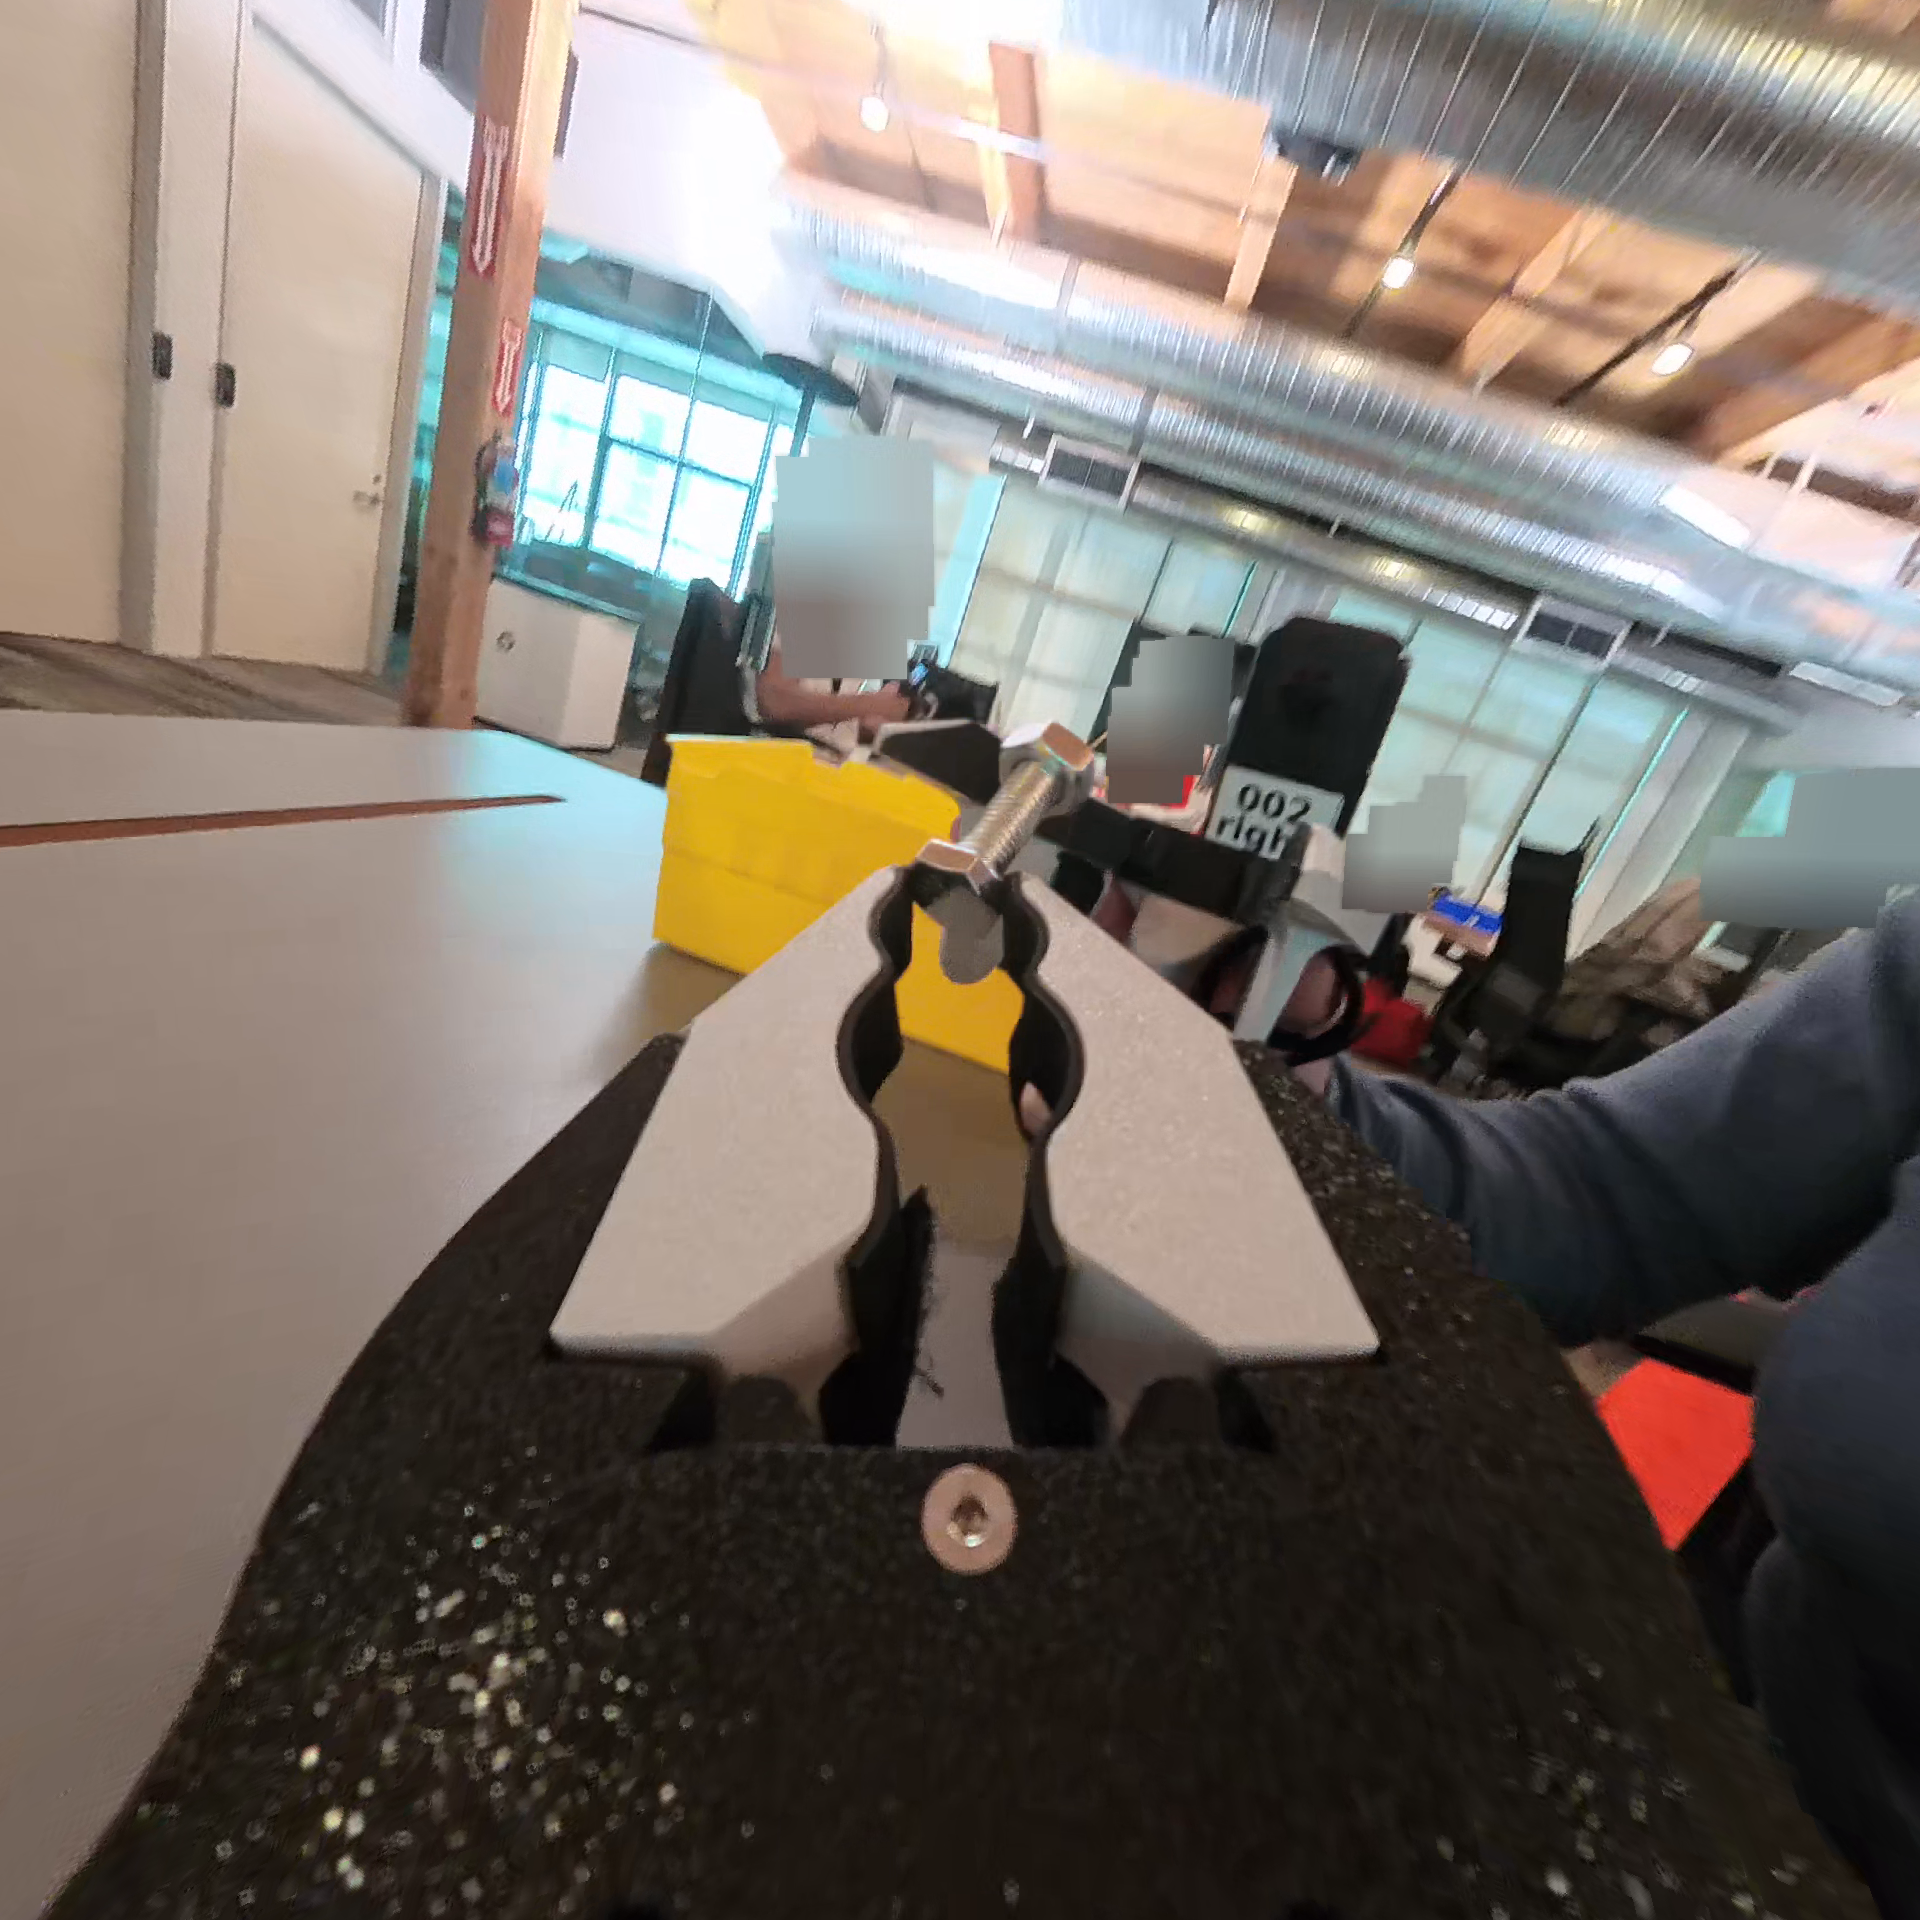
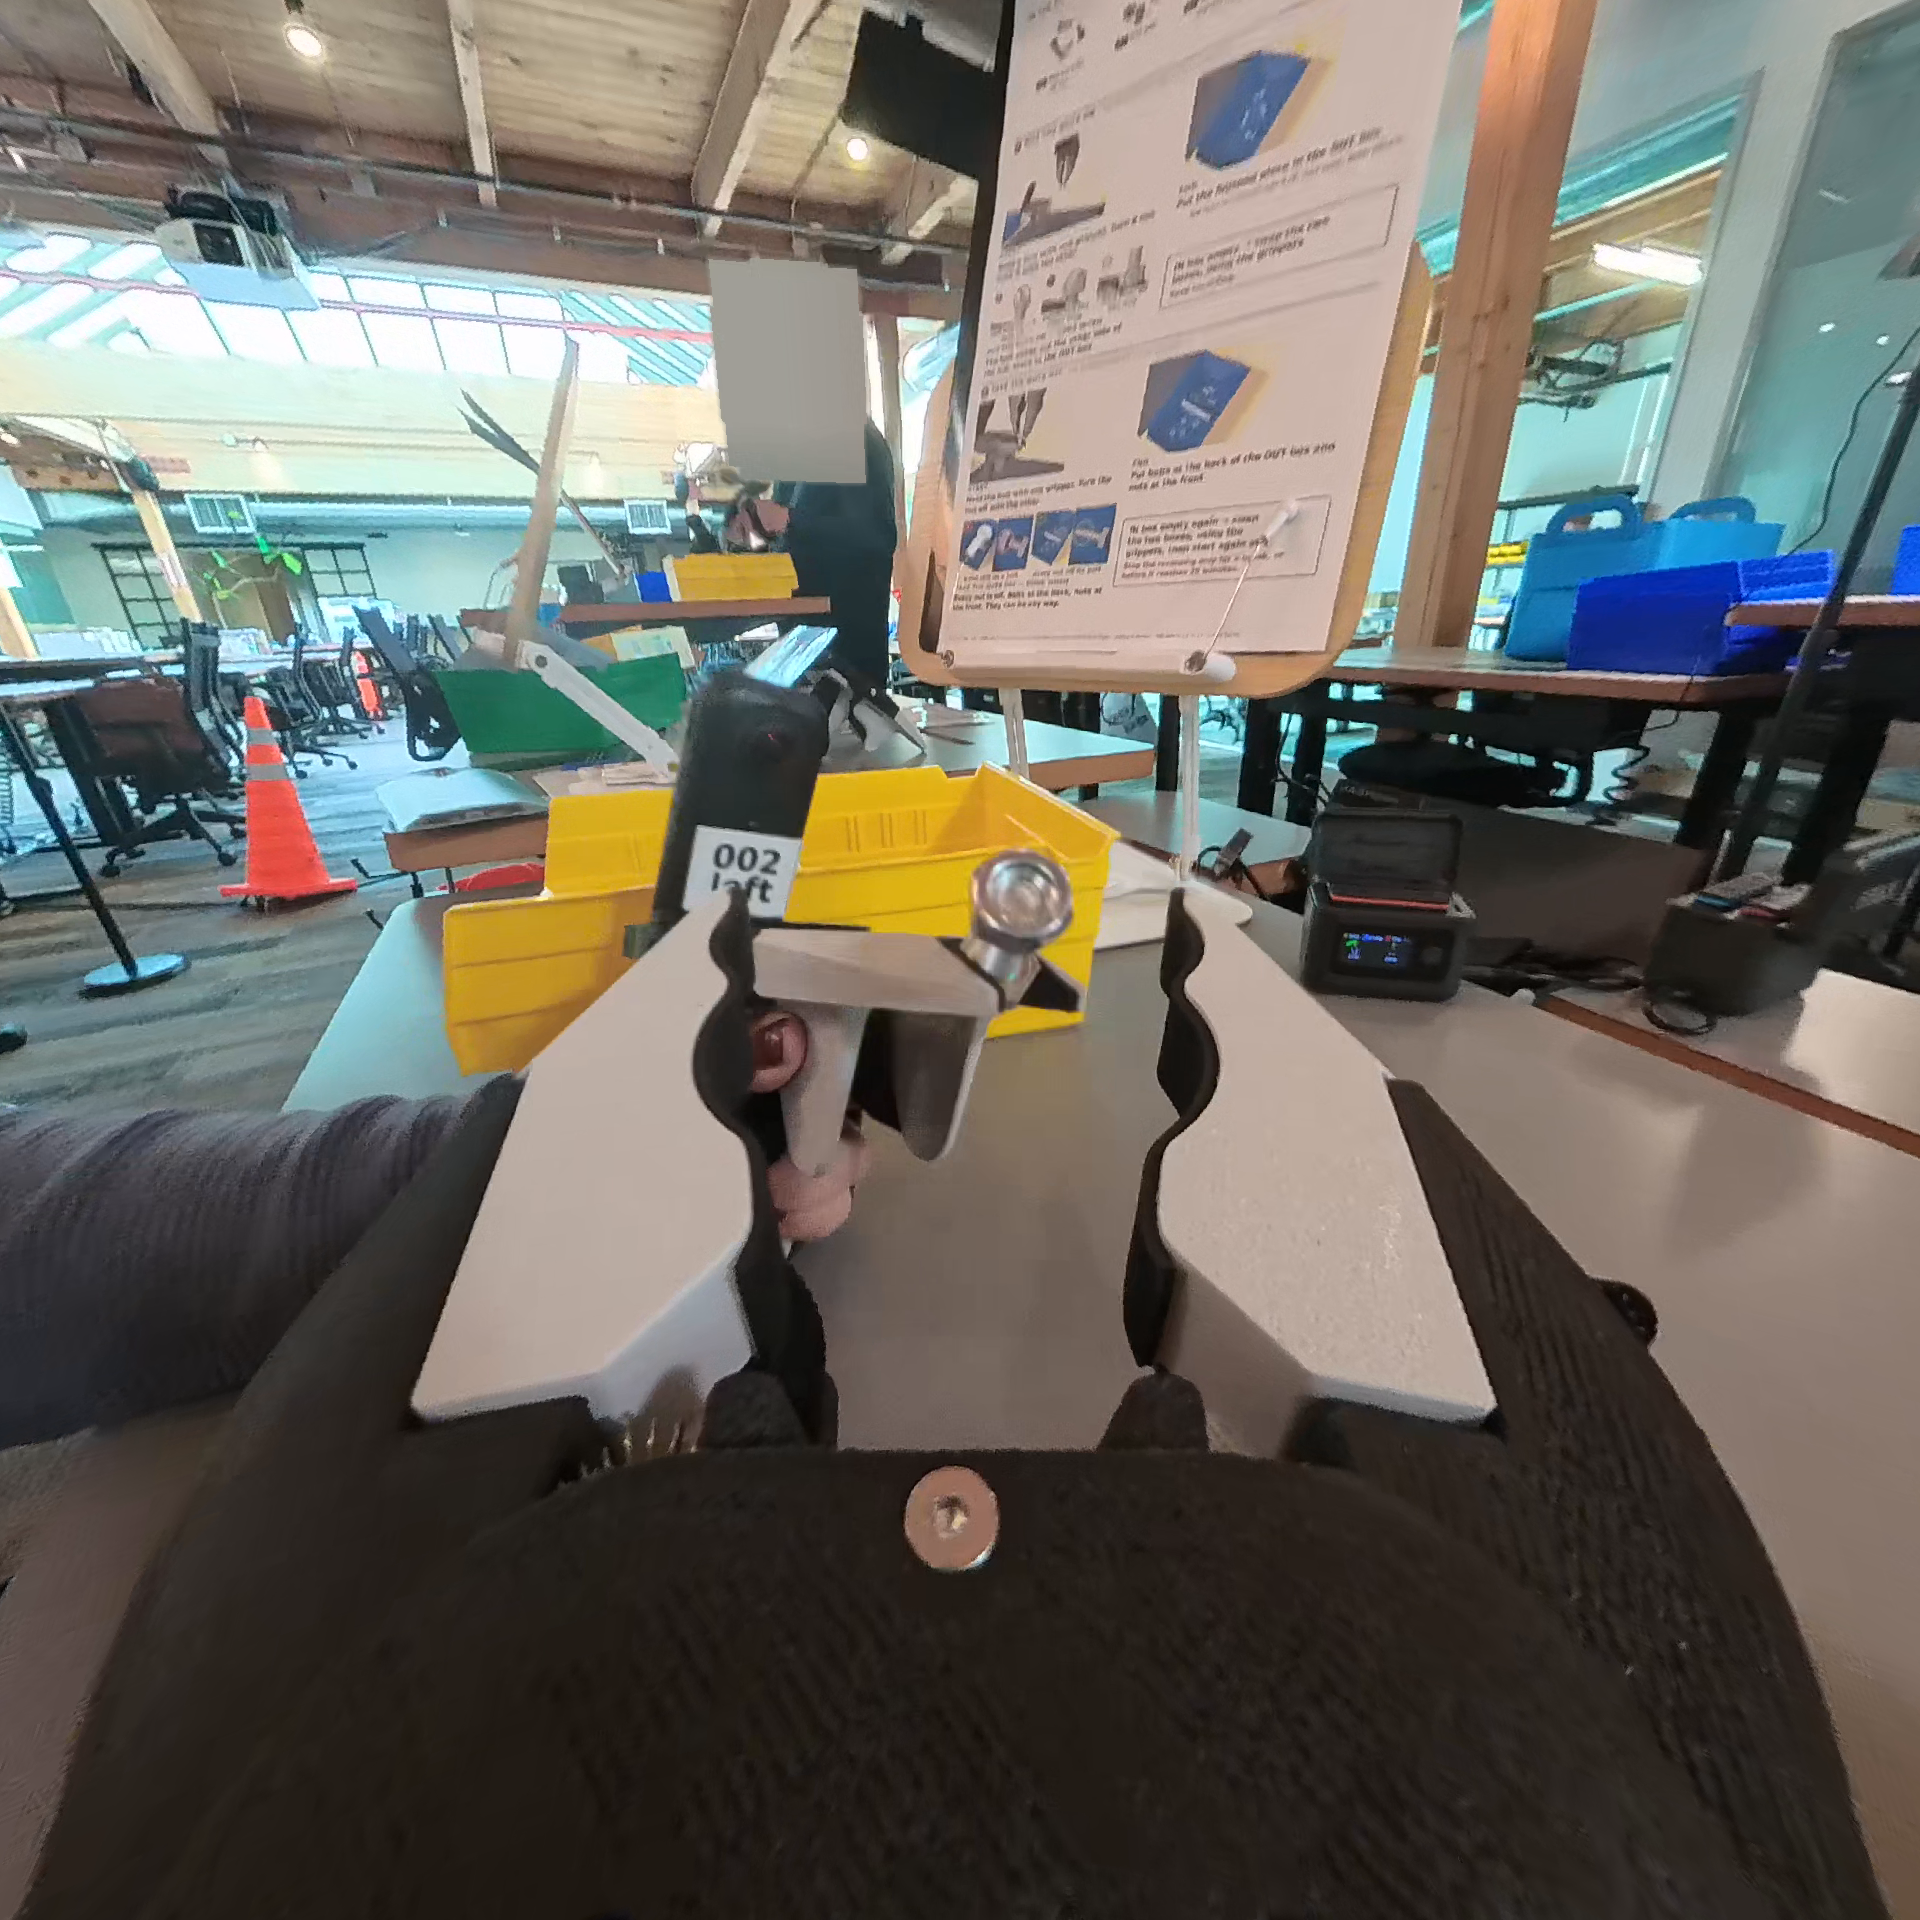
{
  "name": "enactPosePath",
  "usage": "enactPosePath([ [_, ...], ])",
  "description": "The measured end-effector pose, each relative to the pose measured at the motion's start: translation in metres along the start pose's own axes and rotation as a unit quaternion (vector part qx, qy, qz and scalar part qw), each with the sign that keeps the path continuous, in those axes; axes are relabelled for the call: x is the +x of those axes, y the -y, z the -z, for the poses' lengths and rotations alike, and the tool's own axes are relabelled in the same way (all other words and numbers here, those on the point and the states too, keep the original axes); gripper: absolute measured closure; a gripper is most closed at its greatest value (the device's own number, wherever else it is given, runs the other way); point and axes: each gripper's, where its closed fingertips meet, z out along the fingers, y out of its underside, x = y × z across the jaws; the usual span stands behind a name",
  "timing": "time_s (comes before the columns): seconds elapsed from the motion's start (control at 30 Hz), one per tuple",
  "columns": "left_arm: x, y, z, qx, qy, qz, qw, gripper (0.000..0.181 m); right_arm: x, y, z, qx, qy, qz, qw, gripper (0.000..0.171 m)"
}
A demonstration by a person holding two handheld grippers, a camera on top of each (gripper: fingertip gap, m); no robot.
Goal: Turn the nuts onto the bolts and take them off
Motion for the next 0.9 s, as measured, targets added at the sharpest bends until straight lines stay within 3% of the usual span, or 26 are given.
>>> enactPosePath([
  [0.1, 0.006, 0.009, 0.003, 0.035, -0.035, 0.034, 0.998, 0.166, -0.010, 0.015, 0.004, 0.043, 0.032, -0.003, 0.999, 0.094],
  [0.3, 0.014, 0.006, -0.003, 0.033, -0.062, 0.052, 0.996, 0.166, -0.035, 0.025, 0.004, 0.071, 0.080, 0.024, 0.994, 0.085],
  [0.47, 0.004, 0.027, 0.012, 0.112, -0.063, 0.098, 0.987, 0.167, -0.033, 0.025, 0.004, 0.073, 0.073, 0.024, 0.994, 0.083],
  [0.6, 0.013, 0.020, 0.004, 0.089, -0.082, 0.102, 0.987, 0.166, -0.031, 0.028, 0.005, 0.083, 0.062, 0.025, 0.994, 0.081],
  [0.7, 0.020, 0.009, -0.006, 0.059, -0.092, 0.097, 0.989, 0.166, -0.025, 0.028, 0.005, 0.080, 0.030, 0.048, 0.995, 0.095],
  [0.8, 0.022, 0.012, -0.004, 0.069, -0.105, 0.105, 0.987, 0.166, -0.011, 0.026, 0.008, 0.072, -0.003, 0.049, 0.996, 0.119],
  [0.9, 0.026, 0.012, -0.003, 0.065, -0.121, 0.111, 0.984, 0.166, -0.009, 0.024, 0.008, 0.064, 0.006, 0.023, 0.998, 0.126],
])
